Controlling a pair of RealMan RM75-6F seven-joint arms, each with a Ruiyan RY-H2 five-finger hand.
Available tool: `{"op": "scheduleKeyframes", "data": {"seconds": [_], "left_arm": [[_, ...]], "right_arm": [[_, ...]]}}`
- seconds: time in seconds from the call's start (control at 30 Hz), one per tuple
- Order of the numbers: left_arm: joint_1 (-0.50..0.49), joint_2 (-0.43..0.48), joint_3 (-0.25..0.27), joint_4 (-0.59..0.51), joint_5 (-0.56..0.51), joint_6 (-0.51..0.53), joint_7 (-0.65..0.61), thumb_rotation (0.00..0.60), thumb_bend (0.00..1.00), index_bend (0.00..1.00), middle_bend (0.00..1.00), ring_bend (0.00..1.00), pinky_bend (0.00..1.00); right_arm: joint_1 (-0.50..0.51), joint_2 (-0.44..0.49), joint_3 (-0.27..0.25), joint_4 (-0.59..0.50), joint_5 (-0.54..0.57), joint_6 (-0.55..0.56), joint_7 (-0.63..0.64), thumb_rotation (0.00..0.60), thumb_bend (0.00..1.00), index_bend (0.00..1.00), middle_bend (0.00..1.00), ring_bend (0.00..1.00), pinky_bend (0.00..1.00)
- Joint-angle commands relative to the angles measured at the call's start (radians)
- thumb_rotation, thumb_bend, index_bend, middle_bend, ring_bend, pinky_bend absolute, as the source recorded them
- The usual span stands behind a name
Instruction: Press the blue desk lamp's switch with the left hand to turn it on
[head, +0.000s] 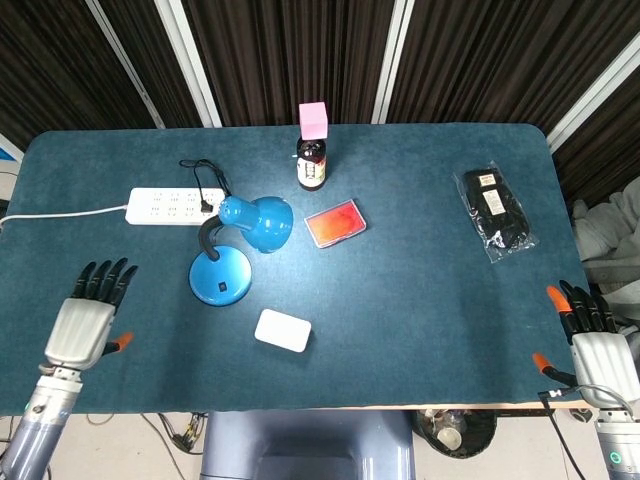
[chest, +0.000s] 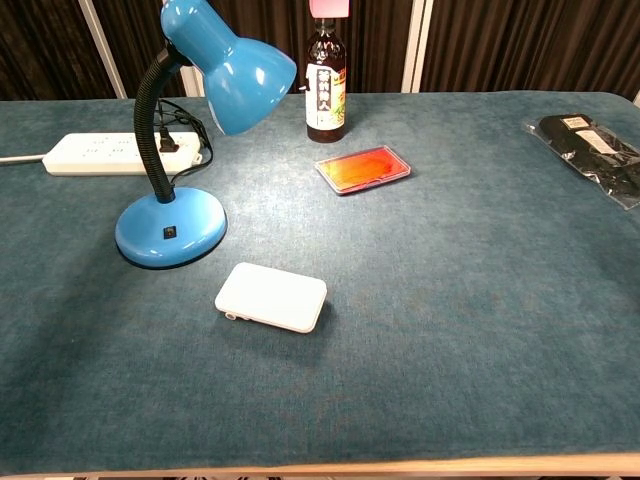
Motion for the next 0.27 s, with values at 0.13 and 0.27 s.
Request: {"op": "scheduleKeyframes", "data": {"seconds": [0.13,0.27], "left_arm": [[0.075,0.030,0.024,0.079,0.059,0.049,-0.110,0.600,0.08,0.00,0.00,0.00,0.03],[0.079,0.023,0.015,0.075,0.065,0.023,-0.110,0.600,0.08,0.00,0.00,0.00,0.03]], "right_arm": [[0.000,-0.001,0.000,-0.002,0.004,-0.002,-0.007,0.600,0.25,0.00,0.00,0.00,0.00],[-0.004,-0.001,0.001,-0.003,0.007,0.002,-0.009,0.600,0.25,0.00,0.00,0.00,0.00]]}}
